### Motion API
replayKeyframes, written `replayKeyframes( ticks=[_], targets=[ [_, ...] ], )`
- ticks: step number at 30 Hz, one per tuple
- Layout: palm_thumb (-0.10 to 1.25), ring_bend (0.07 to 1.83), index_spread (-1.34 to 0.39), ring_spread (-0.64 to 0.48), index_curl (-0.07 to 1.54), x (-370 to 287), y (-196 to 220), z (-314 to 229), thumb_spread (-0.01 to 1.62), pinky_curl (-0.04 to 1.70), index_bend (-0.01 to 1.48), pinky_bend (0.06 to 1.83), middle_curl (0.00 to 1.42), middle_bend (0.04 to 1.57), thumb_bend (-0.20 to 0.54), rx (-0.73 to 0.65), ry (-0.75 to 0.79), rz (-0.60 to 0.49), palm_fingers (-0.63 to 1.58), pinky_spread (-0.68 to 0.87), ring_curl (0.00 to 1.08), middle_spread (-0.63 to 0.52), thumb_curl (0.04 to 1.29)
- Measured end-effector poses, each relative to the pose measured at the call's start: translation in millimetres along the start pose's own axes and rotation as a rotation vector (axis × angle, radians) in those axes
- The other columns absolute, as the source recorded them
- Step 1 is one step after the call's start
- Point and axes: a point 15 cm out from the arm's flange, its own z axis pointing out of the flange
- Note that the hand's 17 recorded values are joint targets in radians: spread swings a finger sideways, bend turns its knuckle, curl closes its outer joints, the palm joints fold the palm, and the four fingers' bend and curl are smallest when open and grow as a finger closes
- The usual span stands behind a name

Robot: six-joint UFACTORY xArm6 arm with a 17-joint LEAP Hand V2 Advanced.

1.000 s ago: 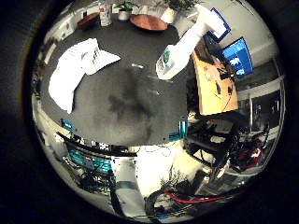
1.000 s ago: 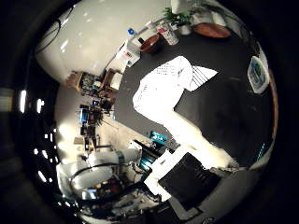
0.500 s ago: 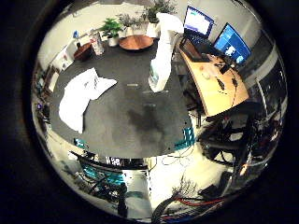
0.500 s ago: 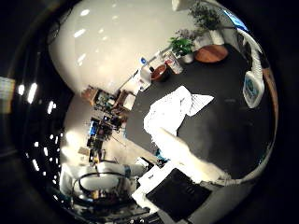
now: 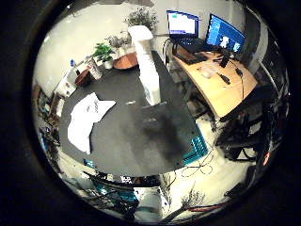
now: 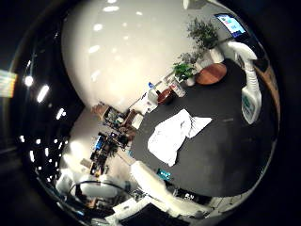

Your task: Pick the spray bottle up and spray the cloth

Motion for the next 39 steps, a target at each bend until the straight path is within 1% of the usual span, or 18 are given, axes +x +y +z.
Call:
replayKeyframes(
  ticks=[4, 8, 11, 16, 24, 29, 31, 39],
  targets=[
    [0.32, 0.33, -0.11, 0.37, 0.3, 11, -1, -5, 0.95, 0.23, 0.17, 0.9, 0.26, 0.17, -0.034, 0.047, -0.013, 0.013, -0.02, 0.58, 0.25, 0.24, 0.35],
    [0.32, 0.33, -0.1, 0.37, 0.29, 23, -14, -16, 0.94, 0.24, 0.17, 0.91, 0.26, 0.18, -0.033, 0.165, -0.034, 0.039, -0.01, 0.59, 0.25, 0.24, 0.34],
    [0.31, 0.34, -0.09, 0.37, 0.3, 41, -18, -28, 0.95, 0.24, 0.17, 0.93, 0.26, 0.18, -0.032, 0.263, -0.04, 0.077, 0.0, 0.59, 0.25, 0.24, 0.34],
    [0.31, 0.34, -0.09, 0.37, 0.3, 68, -21, -30, 0.95, 0.24, 0.18, 0.94, 0.27, 0.18, -0.031, 0.337, -0.067, 0.131, 0.01, 0.6, 0.25, 0.25, 0.34],
    [0.32, 0.34, -0.09, 0.37, 0.31, 117, -13, -8, 0.97, 0.23, 0.18, 0.94, 0.27, 0.18, -0.031, 0.355, -0.13, 0.272, 0.03, 0.61, 0.25, 0.25, 0.35],
    [0.32, 0.34, -0.1, 0.37, 0.31, 127, -11, 0, 0.98, 0.23, 0.18, 0.93, 0.27, 0.18, -0.03, 0.357, -0.146, 0.27, 0.03, 0.61, 0.25, 0.25, 0.35],
    [0.32, 0.34, -0.1, 0.37, 0.31, 133, -8, 5, 0.98, 0.23, 0.18, 0.93, 0.27, 0.18, -0.031, 0.352, -0.156, 0.287, 0.04, 0.61, 0.25, 0.24, 0.35],
    [0.33, 0.34, -0.09, 0.37, 0.31, 148, -21, 37, 0.99, 0.22, 0.18, 0.93, 0.27, 0.18, -0.03, 0.318, -0.236, 0.322, 0.04, 0.61, 0.25, 0.24, 0.35]
  ],
)
